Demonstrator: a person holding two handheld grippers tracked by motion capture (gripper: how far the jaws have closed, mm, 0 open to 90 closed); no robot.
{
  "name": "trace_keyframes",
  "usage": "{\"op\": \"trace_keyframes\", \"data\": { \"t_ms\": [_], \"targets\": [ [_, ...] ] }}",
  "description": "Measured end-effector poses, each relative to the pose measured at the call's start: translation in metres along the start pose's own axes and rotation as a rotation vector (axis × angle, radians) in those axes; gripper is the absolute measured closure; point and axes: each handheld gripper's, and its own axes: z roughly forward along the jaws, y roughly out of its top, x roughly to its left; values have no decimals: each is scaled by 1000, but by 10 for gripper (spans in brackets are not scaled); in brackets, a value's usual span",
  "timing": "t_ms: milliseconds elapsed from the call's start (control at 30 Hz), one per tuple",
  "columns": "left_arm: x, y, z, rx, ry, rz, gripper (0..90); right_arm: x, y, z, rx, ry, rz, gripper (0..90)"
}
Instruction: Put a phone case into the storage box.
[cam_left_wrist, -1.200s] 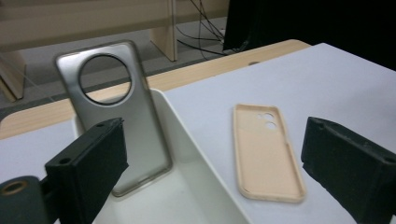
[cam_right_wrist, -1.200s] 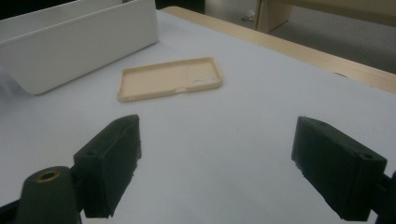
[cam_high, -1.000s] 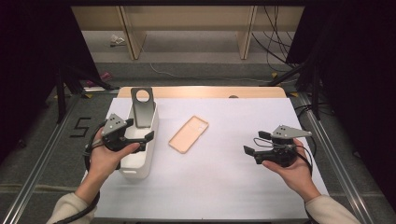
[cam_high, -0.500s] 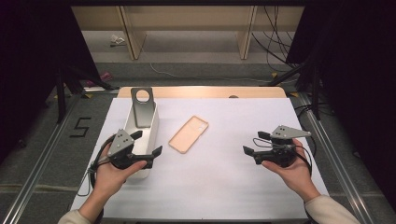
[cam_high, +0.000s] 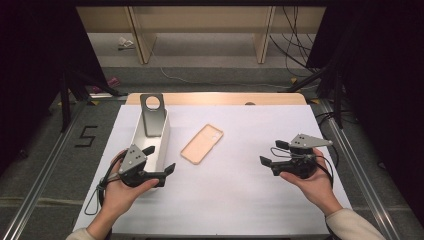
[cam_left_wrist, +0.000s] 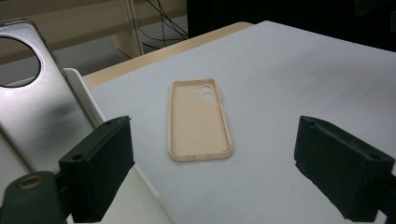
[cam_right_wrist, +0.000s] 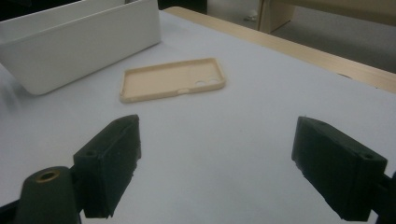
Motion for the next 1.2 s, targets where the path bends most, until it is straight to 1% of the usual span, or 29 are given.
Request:
{"op": "trace_keyframes", "data": {
  "t_ms": [133, 300, 400, 967, 1133, 1200],
  "targets": [
    [-1, -1, 0, 6, 6, 10, 117, 0, 1, 1, -7, 4, 2, 162],
    [-1, -1, 0, 5, 1, 3, 119, 0, 3, 3, -5, 8, 0, 162],
    [0, -3, 1, 12, 1, 1, 120, 1, 3, 6, -4, 12, -2, 162],
    [-1, -3, 3, 17, -5, -1, 124, 3, 4, 5, -6, 14, -1, 162],
    [0, -4, 4, 11, -9, -13, 126, 6, 6, 11, -4, 27, -7, 161],
    [0, -5, 4, 14, -8, -15, 127, 9, 9, 16, -1, 41, -7, 163]
  ]
}}
